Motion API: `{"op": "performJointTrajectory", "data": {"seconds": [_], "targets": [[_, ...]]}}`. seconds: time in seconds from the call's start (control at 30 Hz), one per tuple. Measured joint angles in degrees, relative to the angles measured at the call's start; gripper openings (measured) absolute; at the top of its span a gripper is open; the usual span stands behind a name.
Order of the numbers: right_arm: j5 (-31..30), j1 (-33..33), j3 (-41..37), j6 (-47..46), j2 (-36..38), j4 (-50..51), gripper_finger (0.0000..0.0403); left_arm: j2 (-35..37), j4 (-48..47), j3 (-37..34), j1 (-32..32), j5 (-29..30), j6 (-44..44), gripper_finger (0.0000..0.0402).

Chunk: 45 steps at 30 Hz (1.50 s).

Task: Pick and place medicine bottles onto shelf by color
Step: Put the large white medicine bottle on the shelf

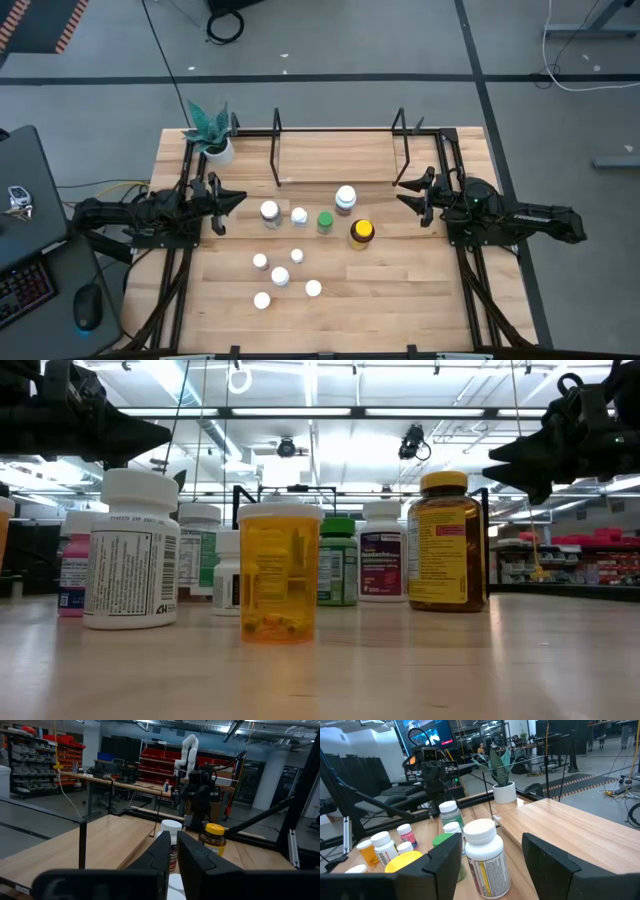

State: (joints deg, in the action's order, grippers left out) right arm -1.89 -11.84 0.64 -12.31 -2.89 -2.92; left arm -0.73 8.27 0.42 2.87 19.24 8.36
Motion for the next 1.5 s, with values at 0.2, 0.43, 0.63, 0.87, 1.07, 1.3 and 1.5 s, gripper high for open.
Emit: {"op": "performJointTrajectory", "data": {"seconds": [0.2, 0.43, 0.63, 0.87, 1.07, 1.3, 1.5], "targets": [[0.0, 0.0, 0.0, 0.0, 0.0, 0.0, 0.0215, 0.0, 0.0, 0.0, 0.0, 0.0, 0.0, 0.0030], [0.0, 0.0, 0.0, 0.0, 0.0, 0.0, 0.0215, 0.0, 0.0, 0.0, 0.0, 0.0, 0.0, 0.0033], [0.0, 0.0, 0.0, 0.0, 0.0, 0.0, 0.0215, 0.0, 0.0, 0.0, 0.0, 0.0, 0.0, 0.0039], [0.0, 0.0, 0.0, 0.0, 0.0, 0.0, 0.0215, 0.0, 0.0, 0.0, 0.0, 0.0, 0.0, 0.0030], [0.0, 0.0, 0.0, 0.0, 0.0, 0.0, 0.0215, 0.0, 0.0, 0.0, 0.0, 0.0, 0.0, 0.0031], [0.0, 0.0, 0.0, 0.0, 0.0, 0.0, 0.0215, 0.0, 0.0, 0.0, 0.0, 0.0, 0.0, 0.0040], [0.0, 0.0, 0.0, 0.6, 0.0, -5.1, 0.0215, 0.0, 0.0, 0.0, 0.0, 0.0, 0.0, 0.0036]]}}
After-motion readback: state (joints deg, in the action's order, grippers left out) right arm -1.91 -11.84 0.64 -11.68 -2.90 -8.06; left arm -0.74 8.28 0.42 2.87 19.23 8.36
